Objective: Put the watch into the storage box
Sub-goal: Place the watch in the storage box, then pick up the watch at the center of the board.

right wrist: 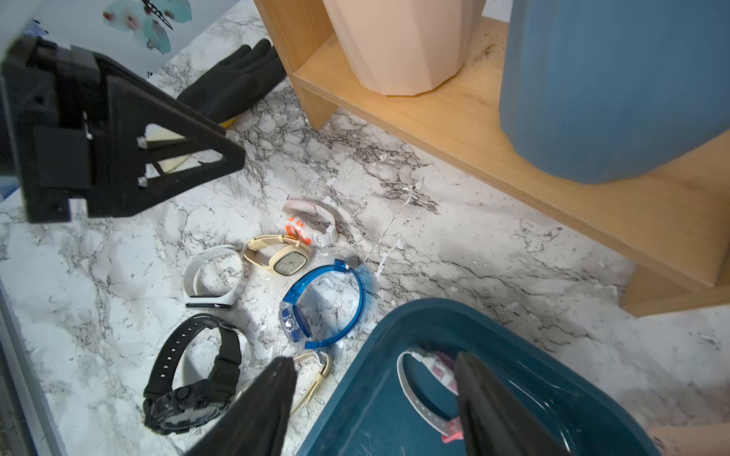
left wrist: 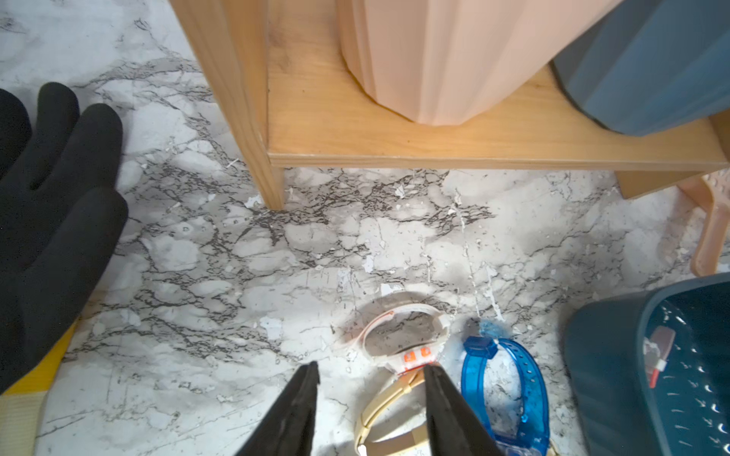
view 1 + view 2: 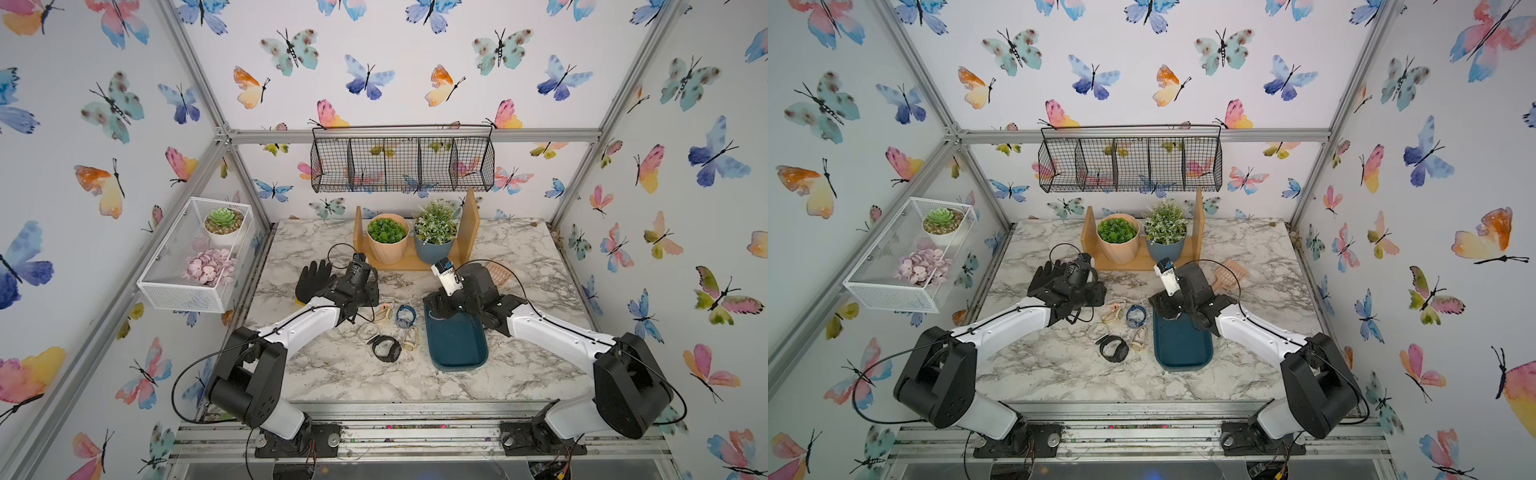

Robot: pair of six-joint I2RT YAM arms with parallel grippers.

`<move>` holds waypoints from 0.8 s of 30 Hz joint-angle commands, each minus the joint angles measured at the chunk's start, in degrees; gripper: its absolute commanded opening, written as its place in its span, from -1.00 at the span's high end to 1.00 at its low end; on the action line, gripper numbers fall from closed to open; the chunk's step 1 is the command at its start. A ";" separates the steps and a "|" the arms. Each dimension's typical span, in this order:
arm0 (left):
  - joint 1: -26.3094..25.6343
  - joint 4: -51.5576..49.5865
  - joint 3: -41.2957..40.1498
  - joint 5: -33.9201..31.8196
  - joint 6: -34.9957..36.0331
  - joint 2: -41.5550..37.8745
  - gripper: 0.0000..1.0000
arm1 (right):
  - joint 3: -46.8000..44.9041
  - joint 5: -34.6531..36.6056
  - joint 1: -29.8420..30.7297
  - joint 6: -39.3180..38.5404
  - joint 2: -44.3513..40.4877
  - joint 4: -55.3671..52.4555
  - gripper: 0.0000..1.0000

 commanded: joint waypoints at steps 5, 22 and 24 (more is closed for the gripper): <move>2.30 -0.07 2.18 4.30 -1.83 6.34 -0.02 | 1.19 0.63 0.54 -0.32 1.73 -0.77 -0.41; 3.07 1.46 2.83 7.49 -2.01 13.66 0.10 | 2.22 0.77 0.62 -1.34 2.61 -2.89 -0.41; 3.07 1.77 2.69 7.91 -2.00 13.79 0.10 | 2.37 0.82 0.62 -1.40 2.70 -2.97 -0.41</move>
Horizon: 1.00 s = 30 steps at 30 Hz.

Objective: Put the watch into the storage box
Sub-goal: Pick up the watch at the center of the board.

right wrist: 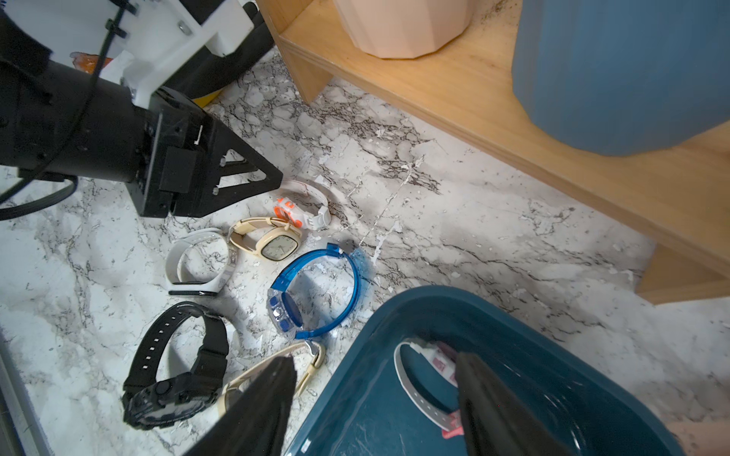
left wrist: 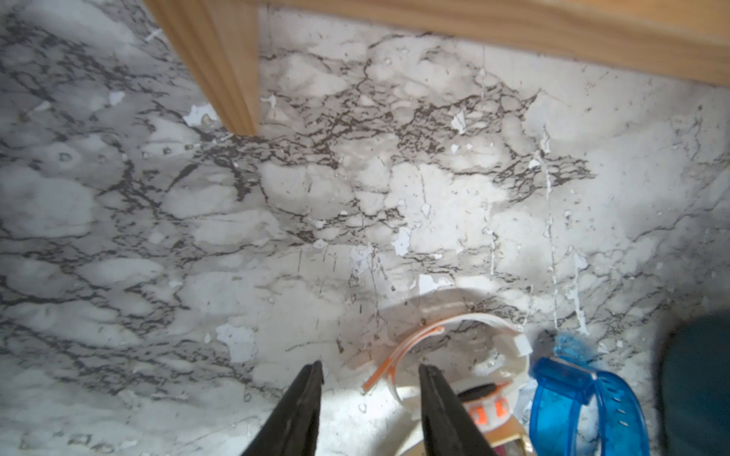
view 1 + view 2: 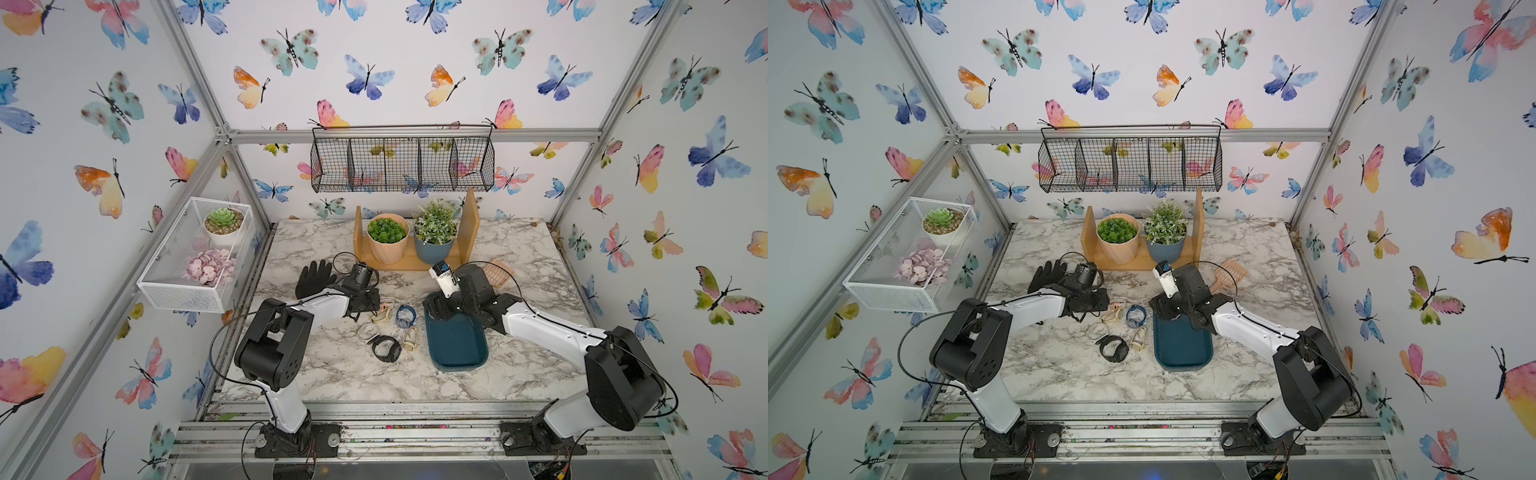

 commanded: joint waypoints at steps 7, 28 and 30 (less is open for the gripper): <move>-0.23 1.01 0.09 2.90 0.33 2.43 0.09 | 1.91 0.40 0.25 -0.67 0.71 -1.72 -0.41; -1.47 2.22 -3.35 2.65 0.95 2.98 0.29 | 2.94 0.53 0.78 -0.45 0.67 -2.43 -0.41; -1.64 2.32 -3.37 3.47 1.07 3.20 0.30 | 2.69 0.84 0.78 -0.66 0.55 -2.51 -0.41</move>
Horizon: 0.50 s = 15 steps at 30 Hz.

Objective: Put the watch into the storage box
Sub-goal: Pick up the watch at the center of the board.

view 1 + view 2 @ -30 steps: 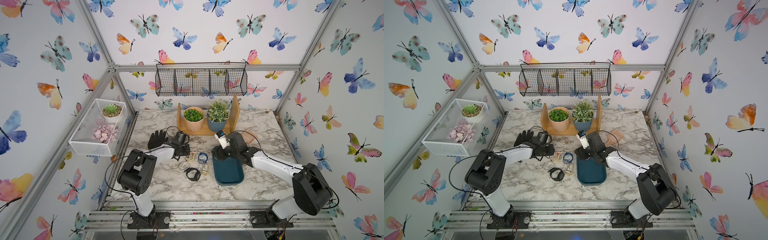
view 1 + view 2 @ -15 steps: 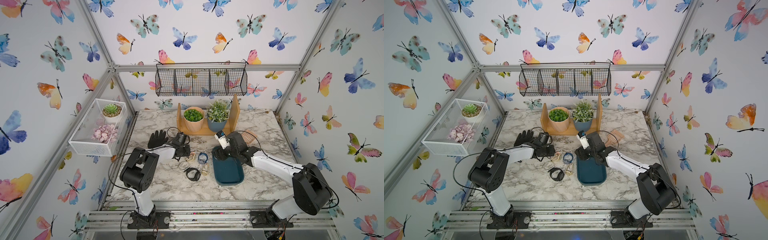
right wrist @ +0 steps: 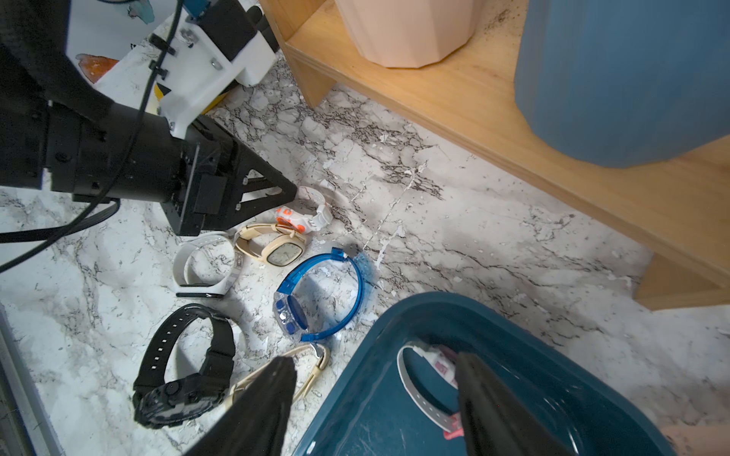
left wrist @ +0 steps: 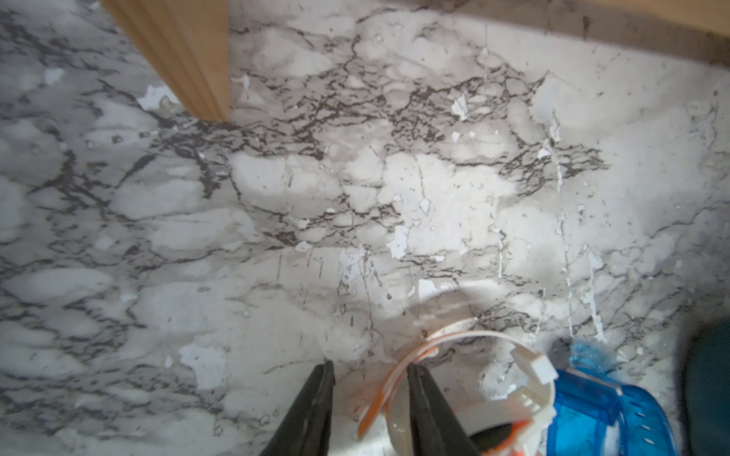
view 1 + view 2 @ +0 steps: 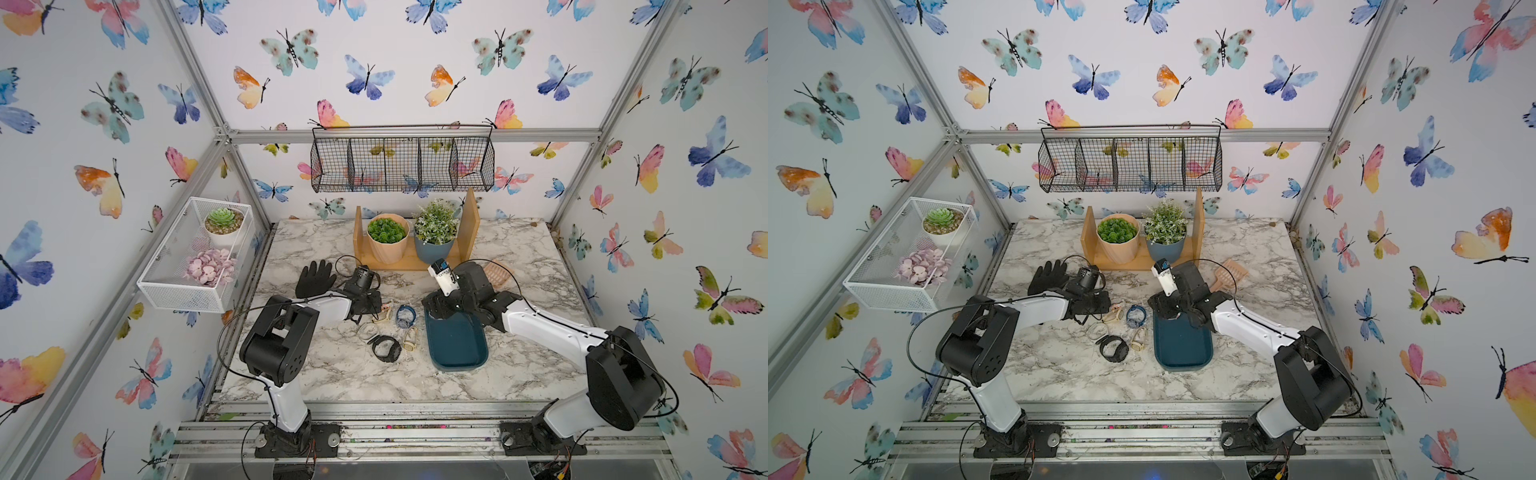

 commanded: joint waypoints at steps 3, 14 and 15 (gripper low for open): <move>-1.02 -2.79 -1.03 2.66 1.34 1.50 0.36 | 0.87 1.18 0.36 -0.73 0.62 -0.56 -0.41; -1.07 -3.15 -0.84 2.26 1.43 2.20 0.80 | 0.53 1.06 0.36 -0.73 0.98 0.30 -0.42; -1.07 -3.17 -0.84 2.18 1.43 2.23 0.88 | 0.54 1.11 0.36 -0.73 0.98 0.38 -0.42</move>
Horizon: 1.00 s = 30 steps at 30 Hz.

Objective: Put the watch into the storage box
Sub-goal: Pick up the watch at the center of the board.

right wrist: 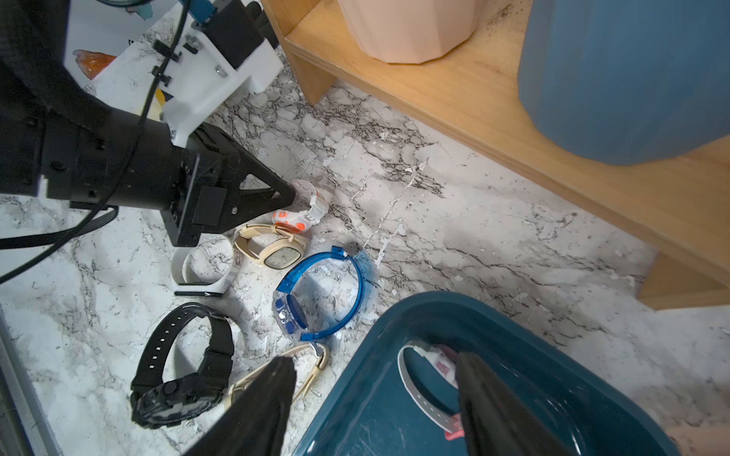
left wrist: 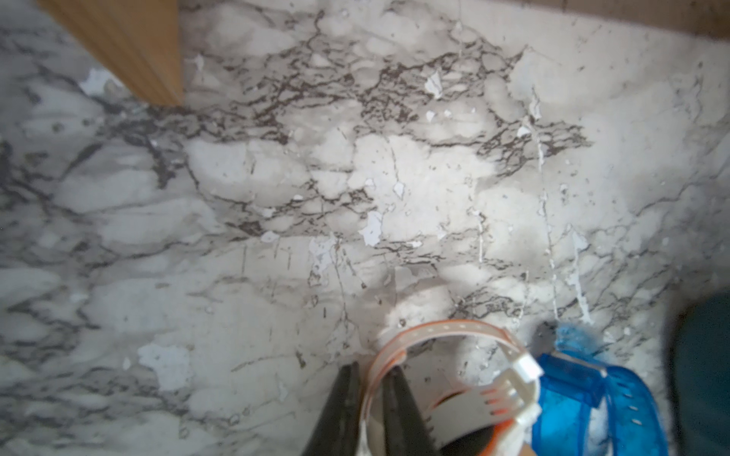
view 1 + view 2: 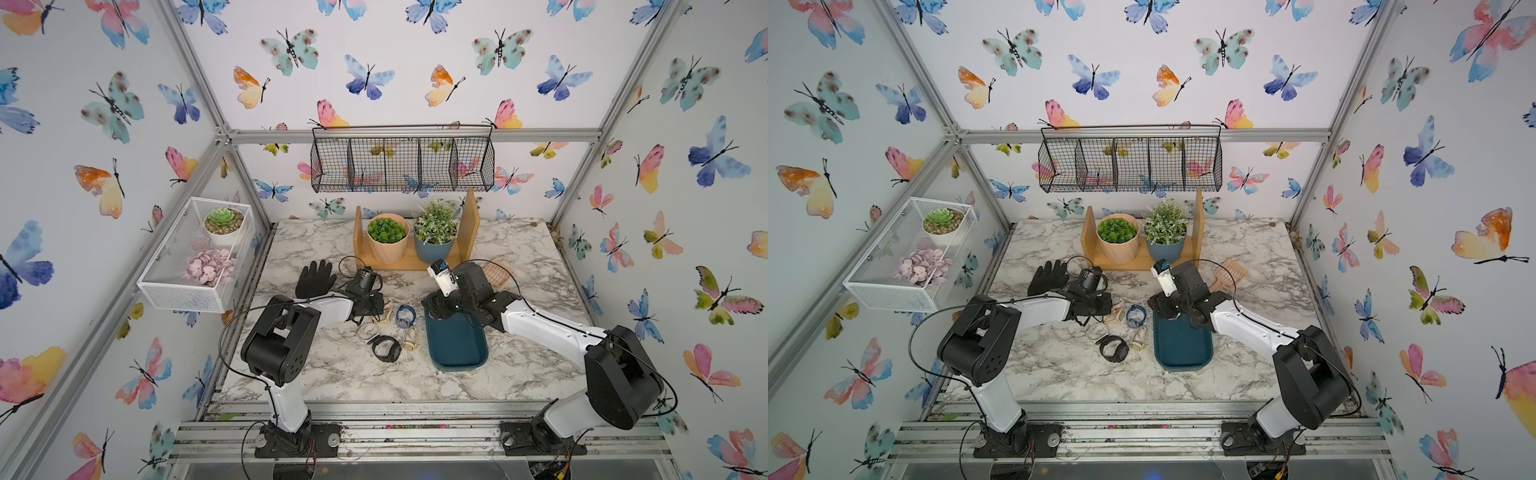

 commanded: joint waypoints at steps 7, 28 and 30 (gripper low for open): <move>-0.33 -3.23 -0.44 0.14 0.15 0.79 1.00 | 0.45 0.82 0.32 -0.58 0.33 0.47 -0.42; -9.85 -3.12 4.75 -1.81 3.25 -12.26 1.00 | 2.69 7.43 0.17 -1.18 -8.37 -4.54 -0.48; -12.35 -3.08 5.99 -2.36 3.45 -11.33 1.00 | 2.66 9.10 -0.30 -0.30 -9.05 -6.10 -0.50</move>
